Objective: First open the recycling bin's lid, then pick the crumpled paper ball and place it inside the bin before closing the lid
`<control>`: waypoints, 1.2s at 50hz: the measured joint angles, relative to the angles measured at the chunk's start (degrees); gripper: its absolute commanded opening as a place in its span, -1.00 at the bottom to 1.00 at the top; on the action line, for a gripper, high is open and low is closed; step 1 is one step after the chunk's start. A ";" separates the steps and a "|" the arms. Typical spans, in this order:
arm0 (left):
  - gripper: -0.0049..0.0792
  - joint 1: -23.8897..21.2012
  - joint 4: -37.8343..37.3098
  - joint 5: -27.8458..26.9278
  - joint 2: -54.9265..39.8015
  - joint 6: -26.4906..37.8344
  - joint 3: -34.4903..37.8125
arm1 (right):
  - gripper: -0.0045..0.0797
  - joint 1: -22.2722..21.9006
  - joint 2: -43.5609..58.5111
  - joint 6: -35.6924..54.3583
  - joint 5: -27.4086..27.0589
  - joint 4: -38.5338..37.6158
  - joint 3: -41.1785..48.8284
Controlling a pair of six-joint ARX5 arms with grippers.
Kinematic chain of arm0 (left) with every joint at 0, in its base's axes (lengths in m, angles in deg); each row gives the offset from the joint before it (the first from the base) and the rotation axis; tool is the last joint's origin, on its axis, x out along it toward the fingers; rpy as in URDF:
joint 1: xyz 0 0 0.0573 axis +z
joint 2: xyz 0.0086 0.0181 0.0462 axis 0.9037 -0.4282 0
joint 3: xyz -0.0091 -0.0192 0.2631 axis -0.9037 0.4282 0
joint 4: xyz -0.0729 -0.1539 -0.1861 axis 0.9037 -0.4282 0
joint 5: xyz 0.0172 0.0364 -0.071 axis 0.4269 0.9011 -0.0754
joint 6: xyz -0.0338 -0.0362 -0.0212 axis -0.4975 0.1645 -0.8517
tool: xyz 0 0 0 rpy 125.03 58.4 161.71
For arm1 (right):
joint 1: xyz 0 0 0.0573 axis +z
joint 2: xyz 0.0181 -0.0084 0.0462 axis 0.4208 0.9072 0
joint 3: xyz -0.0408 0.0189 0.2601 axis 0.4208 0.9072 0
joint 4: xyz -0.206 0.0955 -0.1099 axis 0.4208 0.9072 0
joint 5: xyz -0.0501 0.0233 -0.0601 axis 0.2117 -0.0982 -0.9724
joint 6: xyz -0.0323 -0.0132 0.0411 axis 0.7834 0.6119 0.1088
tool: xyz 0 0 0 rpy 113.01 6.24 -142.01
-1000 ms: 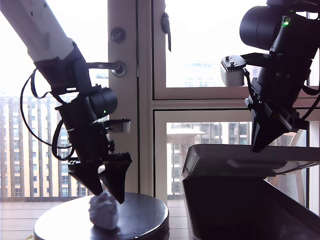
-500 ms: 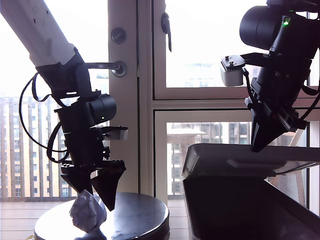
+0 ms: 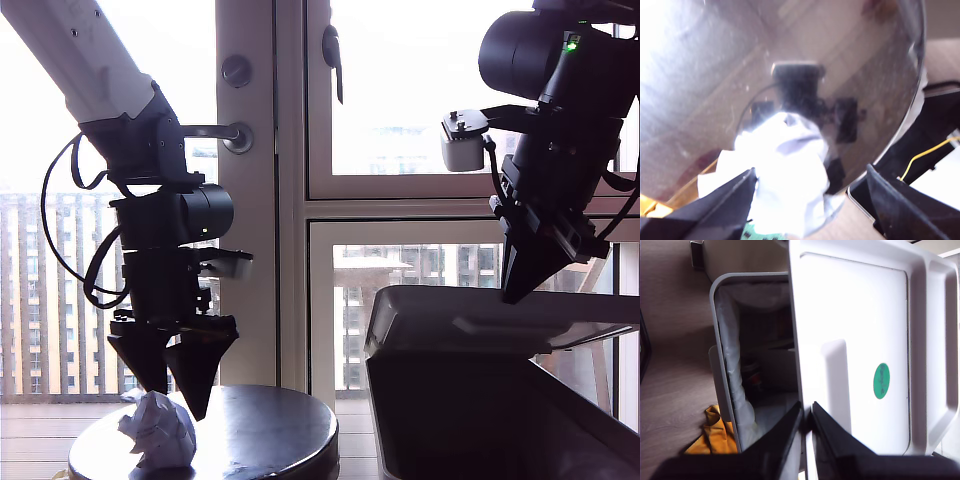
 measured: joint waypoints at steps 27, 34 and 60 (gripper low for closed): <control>0.64 0.55 -5.99 1.70 0.00 0.00 0.00 | -0.92 0.00 0.00 -0.22 -0.02 -0.13 0.00; 0.64 0.81 -5.84 1.88 -1.25 -0.02 0.00 | -0.92 0.00 0.00 -0.24 0.00 -0.39 0.00; -0.94 1.07 -2.54 1.92 -3.26 0.50 0.00 | -0.92 0.00 0.00 -0.44 0.00 -0.42 0.00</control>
